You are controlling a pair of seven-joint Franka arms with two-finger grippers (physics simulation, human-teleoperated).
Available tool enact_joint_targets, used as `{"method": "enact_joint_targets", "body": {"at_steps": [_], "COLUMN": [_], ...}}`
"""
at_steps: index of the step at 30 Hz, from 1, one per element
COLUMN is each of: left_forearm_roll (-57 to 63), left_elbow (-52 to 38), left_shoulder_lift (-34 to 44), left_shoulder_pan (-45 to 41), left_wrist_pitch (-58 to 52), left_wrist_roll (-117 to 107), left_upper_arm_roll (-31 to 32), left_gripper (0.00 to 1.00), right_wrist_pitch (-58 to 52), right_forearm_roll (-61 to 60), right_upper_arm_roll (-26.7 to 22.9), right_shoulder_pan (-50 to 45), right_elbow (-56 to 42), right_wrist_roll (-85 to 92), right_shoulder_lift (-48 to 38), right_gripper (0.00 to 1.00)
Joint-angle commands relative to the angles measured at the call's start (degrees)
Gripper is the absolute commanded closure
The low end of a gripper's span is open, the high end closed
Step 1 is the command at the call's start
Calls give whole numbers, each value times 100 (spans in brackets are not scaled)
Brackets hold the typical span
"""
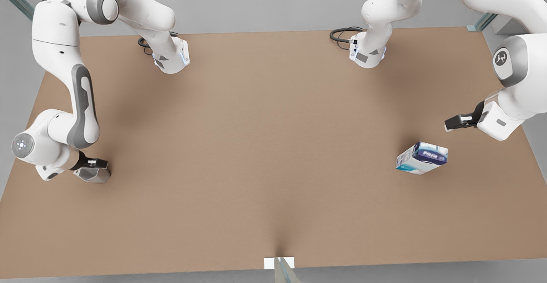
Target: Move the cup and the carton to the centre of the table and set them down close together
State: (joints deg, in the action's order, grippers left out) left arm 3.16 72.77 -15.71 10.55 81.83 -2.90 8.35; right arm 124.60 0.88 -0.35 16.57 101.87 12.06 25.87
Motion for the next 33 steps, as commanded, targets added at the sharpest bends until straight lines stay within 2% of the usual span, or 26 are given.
{"method": "enact_joint_targets", "body": {"at_steps": [1,33], "left_forearm_roll": [1,1], "left_elbow": [0,88], "left_shoulder_lift": [-2,7], "left_shoulder_pan": [0,-44], "left_wrist_pitch": [0,-88], "left_wrist_roll": [0,-27], "left_upper_arm_roll": [9,0], "left_gripper": [0,0], "right_wrist_pitch": [38,829], "right_forearm_roll": [-9,0], "right_upper_arm_roll": [0,-105], "right_shoulder_pan": [-48,-84], "right_elbow": [0,-44], "right_wrist_roll": [-2,130], "right_shoulder_lift": [23,832], "right_gripper": [0,0]}}
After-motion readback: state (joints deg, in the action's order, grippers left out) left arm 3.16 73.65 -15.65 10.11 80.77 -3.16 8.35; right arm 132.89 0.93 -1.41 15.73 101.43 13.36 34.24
